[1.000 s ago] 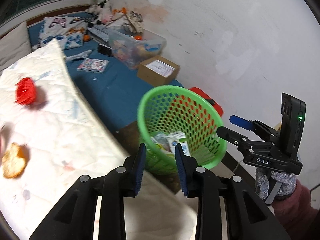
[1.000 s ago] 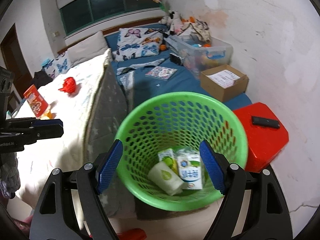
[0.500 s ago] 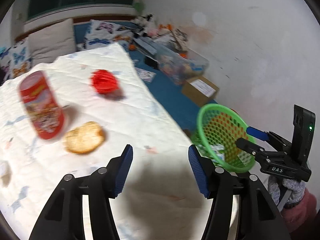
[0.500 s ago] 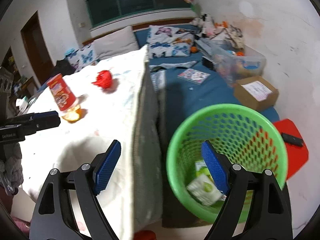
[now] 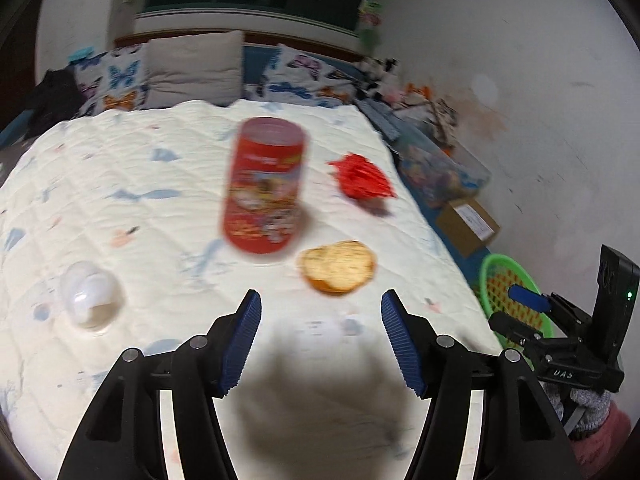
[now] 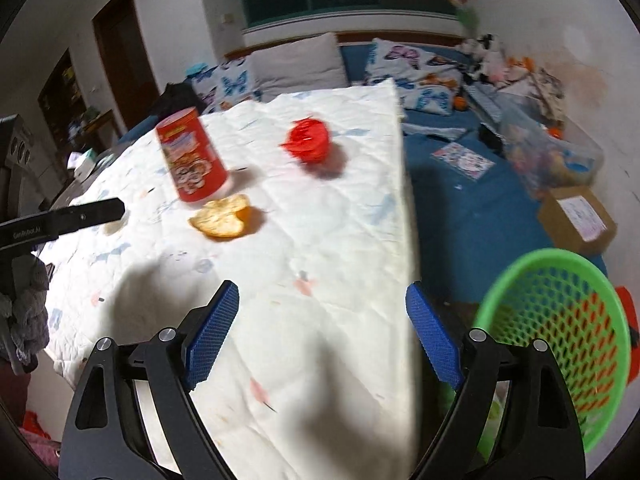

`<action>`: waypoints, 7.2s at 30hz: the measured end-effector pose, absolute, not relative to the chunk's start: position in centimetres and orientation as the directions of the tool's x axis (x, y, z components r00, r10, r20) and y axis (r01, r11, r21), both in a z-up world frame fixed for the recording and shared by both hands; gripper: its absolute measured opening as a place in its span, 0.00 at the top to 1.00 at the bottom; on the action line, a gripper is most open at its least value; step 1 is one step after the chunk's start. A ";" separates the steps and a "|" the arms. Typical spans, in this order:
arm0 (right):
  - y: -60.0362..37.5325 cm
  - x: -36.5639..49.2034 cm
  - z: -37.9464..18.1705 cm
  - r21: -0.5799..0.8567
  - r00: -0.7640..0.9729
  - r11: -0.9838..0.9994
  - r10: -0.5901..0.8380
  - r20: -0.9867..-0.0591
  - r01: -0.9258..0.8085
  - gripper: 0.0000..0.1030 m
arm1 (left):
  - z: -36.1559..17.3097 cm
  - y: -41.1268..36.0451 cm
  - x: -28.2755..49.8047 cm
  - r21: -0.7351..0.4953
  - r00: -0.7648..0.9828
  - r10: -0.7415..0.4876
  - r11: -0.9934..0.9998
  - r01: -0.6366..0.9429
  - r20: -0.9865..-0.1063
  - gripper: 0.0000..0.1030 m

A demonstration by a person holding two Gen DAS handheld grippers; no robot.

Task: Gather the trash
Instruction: 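Move both grippers back over the bed toward the remaining trash, then grasp the orange peel with the right gripper, then grasp the red snack tube with the left gripper while the right gripper holds the orange peel, then drop the orange peel into the green basket with the right gripper while the left gripper carries the tube, then drop the red snack tube into the green basket by opening the left gripper, then move both grippers back over the bed toward the remaining trash, then lower the left gripper onto the clear plastic dome lid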

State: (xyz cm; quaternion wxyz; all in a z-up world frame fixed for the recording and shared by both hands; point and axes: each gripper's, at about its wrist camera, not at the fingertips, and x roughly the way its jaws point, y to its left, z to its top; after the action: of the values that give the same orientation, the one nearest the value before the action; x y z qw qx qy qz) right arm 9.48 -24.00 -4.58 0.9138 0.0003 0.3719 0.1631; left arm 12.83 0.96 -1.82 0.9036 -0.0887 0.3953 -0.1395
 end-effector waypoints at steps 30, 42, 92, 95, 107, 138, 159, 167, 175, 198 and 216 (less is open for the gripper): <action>-10.4 19.3 -9.4 0.077 0.534 0.896 0.327 -0.780 -0.437 0.18 | -3.2 8.0 14.7 -0.282 0.668 -0.245 0.958 0.055 -0.703 0.41; -10.5 19.1 -9.0 0.088 0.544 0.897 0.338 -0.768 -0.433 0.43 | -3.0 6.2 16.2 -0.237 0.667 -0.241 0.966 0.099 -0.705 0.40; -22.4 12.2 -4.9 0.203 0.659 0.946 0.323 -0.679 -0.254 0.50 | -0.3 0.5 23.3 -0.160 0.714 -0.269 0.963 0.217 -0.647 0.34; -23.9 11.4 -5.0 0.204 0.673 0.955 0.298 -0.677 -0.217 0.50 | 0.4 -0.7 22.3 -0.172 0.705 -0.308 0.950 0.260 -0.638 0.34; -33.0 7.5 -5.6 0.176 0.707 0.984 0.127 -0.695 -0.004 0.50 | 0.9 -9.3 18.4 -0.247 0.604 -0.492 0.861 0.444 -0.627 0.34; -47.3 -0.5 -7.3 0.191 0.703 0.935 -0.079 -0.707 0.298 0.34 | -3.0 -32.0 15.8 -0.209 0.326 -0.581 0.669 0.714 -0.746 0.33; -47.9 -2.3 -7.4 0.240 0.717 0.919 -0.061 -0.694 0.311 0.32 | -4.8 -34.8 15.5 -0.219 0.271 -0.579 0.637 0.739 -0.769 0.24; -46.1 -1.7 -6.6 0.232 0.727 0.935 -0.038 -0.686 0.268 0.32 | -3.2 -29.8 15.0 -0.202 0.349 -0.565 0.694 0.691 -0.748 0.24; -42.3 0.6 -5.1 0.210 0.740 0.963 0.015 -0.673 0.172 0.27 | -2.9 -22.7 14.6 -0.197 0.432 -0.516 0.780 0.594 -0.740 0.24; -28.2 12.2 -3.6 0.174 0.706 0.972 0.234 -0.668 -0.158 0.22 | -1.7 0.0 14.6 -0.159 0.663 -0.212 0.977 0.140 -0.718 0.24; -21.2 18.5 -3.5 0.149 0.671 0.946 0.311 -0.674 -0.289 0.21 | -4.9 13.7 16.3 -0.113 0.631 0.026 0.977 -0.180 -0.776 0.22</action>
State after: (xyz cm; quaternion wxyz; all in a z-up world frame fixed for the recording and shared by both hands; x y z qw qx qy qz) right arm 18.45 -21.16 -3.47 0.9138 0.0146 0.3712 0.1641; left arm 16.25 13.65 -4.88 0.8984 -0.0902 0.4259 0.0575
